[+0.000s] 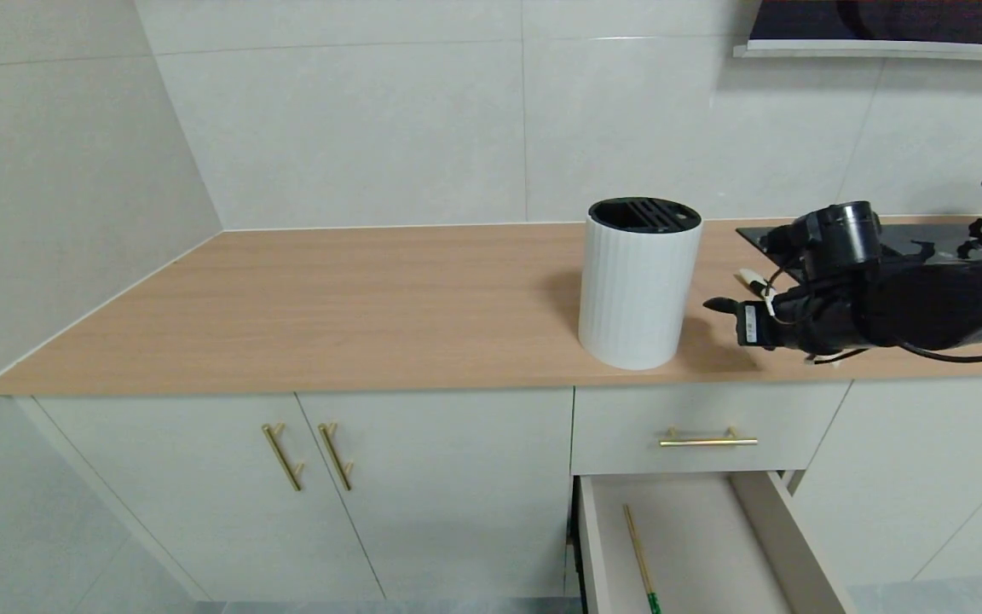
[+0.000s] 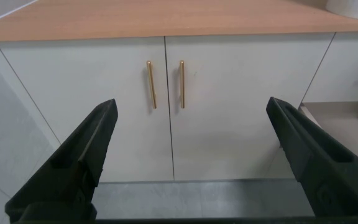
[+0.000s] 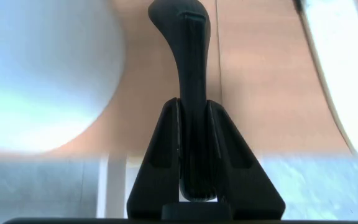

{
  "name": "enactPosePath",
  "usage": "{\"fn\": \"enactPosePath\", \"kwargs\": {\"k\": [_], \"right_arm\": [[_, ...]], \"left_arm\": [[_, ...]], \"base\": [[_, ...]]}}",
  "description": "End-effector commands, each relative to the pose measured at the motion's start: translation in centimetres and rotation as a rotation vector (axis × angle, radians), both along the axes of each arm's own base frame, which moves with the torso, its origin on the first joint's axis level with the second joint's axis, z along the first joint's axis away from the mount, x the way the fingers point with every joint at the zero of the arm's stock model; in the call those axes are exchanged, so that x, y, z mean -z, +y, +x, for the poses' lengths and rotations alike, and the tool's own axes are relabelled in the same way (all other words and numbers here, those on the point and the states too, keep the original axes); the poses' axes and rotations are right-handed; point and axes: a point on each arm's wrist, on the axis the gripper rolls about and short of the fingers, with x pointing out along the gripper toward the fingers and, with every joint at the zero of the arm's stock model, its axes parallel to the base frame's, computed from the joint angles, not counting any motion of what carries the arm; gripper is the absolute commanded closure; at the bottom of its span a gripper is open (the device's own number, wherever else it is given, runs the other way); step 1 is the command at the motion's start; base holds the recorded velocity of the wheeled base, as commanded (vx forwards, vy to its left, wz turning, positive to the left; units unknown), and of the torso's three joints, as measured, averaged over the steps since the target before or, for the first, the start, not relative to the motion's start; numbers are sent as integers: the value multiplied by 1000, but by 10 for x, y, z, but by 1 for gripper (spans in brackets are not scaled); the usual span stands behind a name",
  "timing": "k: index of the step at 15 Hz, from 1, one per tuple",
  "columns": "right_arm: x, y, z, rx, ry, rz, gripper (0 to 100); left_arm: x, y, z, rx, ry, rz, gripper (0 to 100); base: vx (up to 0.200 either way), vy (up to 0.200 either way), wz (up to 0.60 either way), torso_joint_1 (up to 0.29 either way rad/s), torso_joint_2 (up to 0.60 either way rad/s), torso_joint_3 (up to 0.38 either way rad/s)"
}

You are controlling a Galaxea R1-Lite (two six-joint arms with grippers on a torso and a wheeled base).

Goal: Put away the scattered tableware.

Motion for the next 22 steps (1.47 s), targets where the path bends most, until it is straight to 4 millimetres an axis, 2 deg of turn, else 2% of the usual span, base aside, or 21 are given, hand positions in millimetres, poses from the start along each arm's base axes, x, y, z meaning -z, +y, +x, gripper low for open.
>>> {"fn": "enactPosePath", "kwargs": {"k": [1, 3, 4, 5, 7, 16, 22], "right_arm": [[-24, 8, -68, -51, -16, 0, 100], [-25, 3, -100, -68, -13, 1, 100], [-25, 3, -100, -68, -13, 1, 100], [-25, -3, -118, -74, -6, 4, 100], [-15, -7, -129, -76, 27, -6, 100], [-7, -8, -127, -69, 53, -23, 100], [-3, -7, -122, -68, 67, -27, 100]], "left_arm": [[0, 0, 0, 0, 0, 0, 0], [0, 0, 0, 0, -1, 0, 0], [0, 0, 0, 0, -1, 0, 0], [0, 0, 0, 0, -1, 0, 0], [0, 0, 0, 0, 0, 0, 0], [0, 0, 0, 0, 0, 0, 0], [0, 0, 0, 0, -1, 0, 0]], "base": [[0, 0, 0, 0, 0, 0], [0, 0, 0, 0, 0, 0], [0, 0, 0, 0, 0, 0], [0, 0, 0, 0, 0, 0], [0, 0, 0, 0, 0, 0], [0, 0, 0, -4, 6, 5], [0, 0, 0, -176, 411, 242]]}}
